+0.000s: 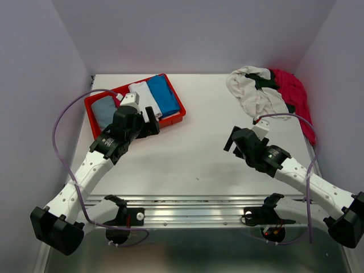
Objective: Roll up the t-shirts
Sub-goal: Move the T-shirt to the corner of the board.
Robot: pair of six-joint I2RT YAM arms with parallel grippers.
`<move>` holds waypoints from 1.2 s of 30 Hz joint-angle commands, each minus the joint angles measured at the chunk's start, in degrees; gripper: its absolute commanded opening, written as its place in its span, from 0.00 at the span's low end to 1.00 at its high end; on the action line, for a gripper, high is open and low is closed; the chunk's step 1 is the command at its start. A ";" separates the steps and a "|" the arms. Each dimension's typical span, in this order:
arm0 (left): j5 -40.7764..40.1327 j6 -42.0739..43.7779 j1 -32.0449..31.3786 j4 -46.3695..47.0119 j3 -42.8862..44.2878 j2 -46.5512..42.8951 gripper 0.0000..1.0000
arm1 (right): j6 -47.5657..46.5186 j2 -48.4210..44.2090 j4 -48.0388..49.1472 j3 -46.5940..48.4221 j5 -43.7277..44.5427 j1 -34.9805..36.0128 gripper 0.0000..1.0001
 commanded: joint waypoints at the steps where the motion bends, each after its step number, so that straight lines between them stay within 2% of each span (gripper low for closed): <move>1: 0.02 0.78 -0.28 1.74 -0.46 -0.69 0.98 | 0.98 -0.28 0.42 -0.09 1.67 0.21 1.00; 17: 0.46 0.78 -0.37 1.74 -0.90 -0.17 0.98 | -0.16 -0.28 1.04 -1.50 1.58 0.21 1.00; 20: 0.37 0.61 -0.37 1.39 -0.81 0.19 0.98 | -1.91 0.33 1.56 -0.62 5.00 0.21 1.00; 23: 0.64 0.26 -0.45 1.47 -0.73 0.27 0.98 | -5.94 1.82 3.49 1.91 8.70 -4.95 1.00; 24: 0.72 0.17 -0.54 1.48 -0.73 0.36 0.98 | -9.70 2.70 6.72 2.54 5.92 -10.02 1.00; 26: 1.07 0.08 -0.54 1.91 -0.55 0.45 0.97 | -12.36 4.02 9.90 4.20 0.91 -16.54 1.00; 28: 1.51 -0.01 -0.63 2.18 -0.46 0.54 0.97 | -15.08 7.17 14.37 5.18 -8.23 -23.31 1.00; 29: 1.78 -0.01 -0.63 2.27 -0.20 0.62 0.97 | -15.36 8.76 15.27 5.79 -10.78 -28.91 1.00; 32: 2.13 0.08 -0.81 2.36 0.15 0.98 0.97 | -16.33 16.90 17.21 10.53 -17.21 -36.84 1.00; 36: 2.92 0.08 -0.98 2.62 0.59 1.50 0.97 | -15.72 27.73 18.96 18.44 -21.88 -42.40 1.00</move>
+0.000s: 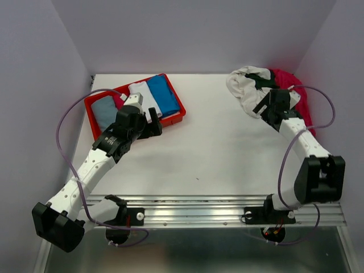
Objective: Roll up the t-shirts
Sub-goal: Move the T-shirt to the corner of the board.
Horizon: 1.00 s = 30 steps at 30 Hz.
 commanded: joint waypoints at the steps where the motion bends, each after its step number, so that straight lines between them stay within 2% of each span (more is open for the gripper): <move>1: 1.41 0.23 -0.57 2.47 0.88 0.21 0.97 | -1.42 8.55 6.11 8.97 -8.42 -4.20 1.00; 6: 2.82 0.59 -0.83 2.73 1.40 1.44 0.97 | -1.42 26.98 6.74 21.64 -10.09 -6.23 1.00; 10: 3.17 0.76 -1.01 2.55 1.84 1.80 0.97 | -1.94 37.21 7.00 31.14 -13.07 -6.23 0.99; 13: 3.17 0.85 -1.10 2.12 2.02 1.54 0.97 | -1.68 42.57 6.74 35.72 -15.10 -6.23 0.93; 16: 2.47 0.94 -1.10 1.59 2.11 1.01 0.97 | -1.68 45.83 5.86 38.10 -16.24 -6.23 0.79; 17: 2.21 0.94 -1.01 1.59 2.11 0.48 0.97 | -1.68 46.19 5.77 38.19 -16.42 -6.23 0.63; 18: 2.12 1.02 -1.01 1.50 2.11 0.31 0.97 | -1.77 46.11 5.85 38.10 -16.86 -6.23 0.53; 20: 2.12 1.11 -1.01 1.32 2.11 -0.05 0.97 | -1.77 45.15 6.03 36.61 -19.05 -6.23 0.25; 21: 2.03 1.20 -1.01 1.32 2.19 -0.31 0.97 | -1.68 42.53 6.64 35.47 -19.93 -6.23 0.01; 25: 0.98 1.29 -1.01 1.23 2.72 -0.66 0.97 | -2.21 31.02 12.09 26.08 -25.72 -2.74 0.01; 30: -4.56 -1.08 -1.01 -0.26 4.04 -1.19 0.98 | -2.47 17.30 13.24 14.03 -27.05 5.18 0.01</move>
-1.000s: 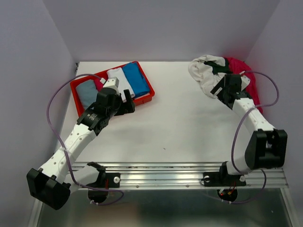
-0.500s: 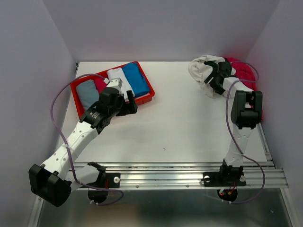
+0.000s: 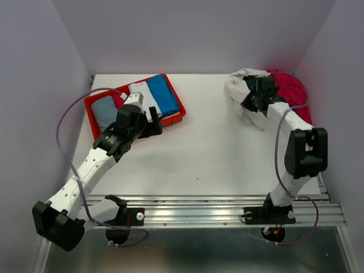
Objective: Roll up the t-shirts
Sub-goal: Move the T-shirt to the corner of the board.
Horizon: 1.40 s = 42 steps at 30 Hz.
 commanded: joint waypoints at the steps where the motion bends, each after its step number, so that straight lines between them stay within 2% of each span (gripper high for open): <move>1: -4.10 -0.89 -0.27 -0.17 3.47 -1.98 0.98 | -0.68 -13.57 4.52 -6.21 -4.24 9.81 0.01; 6: -4.10 0.08 -0.26 -1.31 4.44 -0.83 0.98 | 1.51 -25.36 4.52 -21.59 -2.48 20.64 0.01; 10: -4.80 1.22 -0.35 -1.58 4.79 -1.01 0.98 | 8.08 -35.63 4.34 -32.93 -2.22 30.20 0.01; 13: -4.72 1.49 -0.27 -1.05 4.79 -0.84 0.98 | 13.79 -39.34 3.46 -39.95 -1.78 35.66 0.01; 17: -3.58 1.14 -0.35 0.35 3.83 -0.40 0.98 | 17.51 -43.39 -0.47 -43.23 0.76 42.44 0.01; 19: -3.22 0.87 -0.26 0.62 3.56 -0.22 0.98 | 16.03 -43.31 -3.54 -41.92 2.95 42.45 0.01; 20: -3.13 0.70 -0.26 0.62 3.47 -0.13 0.98 | 15.24 -43.05 -5.31 -39.65 4.54 42.45 0.19; 21: -2.96 0.78 -0.26 0.62 3.47 -0.13 0.98 | 14.44 -42.61 -7.33 -38.15 8.99 42.45 0.30; 22: -2.96 0.70 -0.26 0.62 3.47 -0.04 0.98 | 13.57 -42.00 -11.27 -34.83 12.17 42.45 0.53; 23: -2.87 0.70 -0.26 0.53 3.39 -0.13 0.98 | 13.30 -41.73 -12.96 -34.80 15.51 42.45 0.60; 24: -2.87 0.78 -0.26 0.44 3.39 -0.48 0.98 | 13.47 -41.90 -16.11 -30.97 22.50 42.45 0.64; 25: -2.87 0.78 -0.26 0.36 3.39 -0.66 0.98 | 12.95 -42.16 -16.57 -29.28 24.83 42.45 0.67; 27: -2.78 0.70 -0.26 -0.08 3.21 -0.92 0.98 | 11.89 -42.87 -16.40 -25.50 28.70 39.47 0.76; 29: -2.35 0.43 -0.27 -0.43 3.30 -1.01 0.98 | 9.79 -41.91 -16.31 -23.38 28.81 33.35 0.76; 32: -1.38 0.17 -0.26 -0.35 3.03 -0.92 0.98 | 6.19 -39.54 -15.17 -20.83 25.39 26.56 0.76; 36: -0.59 0.08 -0.26 -0.17 2.77 -0.83 0.98 | 2.93 -31.04 -12.73 -19.50 18.38 12.87 0.87; 39: 0.03 -0.01 -0.27 -0.17 2.77 -1.01 0.98 | 1.78 -24.88 -8.51 -20.03 15.37 8.71 0.94; 41: 0.38 0.08 -0.35 -0.08 2.60 -1.27 0.98 | 1.25 -19.09 -6.48 -19.51 13.62 8.09 0.96; 42: 0.56 -0.01 -0.35 -0.08 2.60 -1.27 0.98 | 1.08 -19.05 -6.47 -19.16 13.61 8.09 0.95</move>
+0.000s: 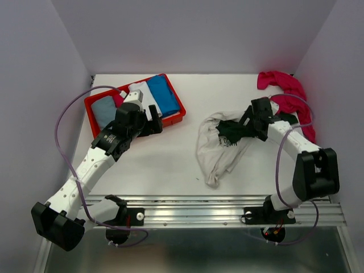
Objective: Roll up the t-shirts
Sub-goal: Move the T-shirt to the corner of the board, then flatten out the T-shirt at the center of the board.
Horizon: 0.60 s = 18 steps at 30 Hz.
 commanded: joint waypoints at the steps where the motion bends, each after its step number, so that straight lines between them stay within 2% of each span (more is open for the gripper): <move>1: 1.13 -0.12 -0.29 1.16 0.21 -1.25 0.98 | -2.90 7.77 6.00 1.59 -5.43 -0.53 0.94; 2: 1.13 -0.12 -0.37 1.16 0.21 -1.25 0.97 | -2.90 9.20 7.15 1.77 -6.22 -0.53 0.90; 4: 1.13 -0.20 -0.29 1.07 0.39 -1.25 0.97 | -3.25 11.40 11.44 1.85 -9.72 -0.53 0.59; 5: 1.13 -0.29 -0.37 0.64 0.48 -1.25 0.97 | -3.86 12.80 12.08 2.29 -11.66 -0.53 0.26; 6: 1.04 -0.47 -0.37 0.37 0.74 -1.34 0.97 | -3.87 13.08 12.60 3.69 -14.29 0.08 0.10; 7: 0.60 -0.56 -0.37 -0.06 0.83 -1.51 0.97 | -3.87 12.91 12.52 4.57 -14.66 1.05 0.01; 11: -2.90 -0.91 -0.29 -1.65 1.53 -1.78 0.97 | -5.89 7.66 9.63 10.98 -13.70 9.13 0.01; 14: -5.02 -0.21 -0.29 -2.62 3.28 -1.78 0.97 | -5.98 1.95 8.92 14.86 -16.16 14.49 0.01; 18: -7.92 0.23 -0.29 -3.76 5.31 -1.87 0.98 | -4.84 -5.98 9.27 16.79 -21.08 14.50 0.01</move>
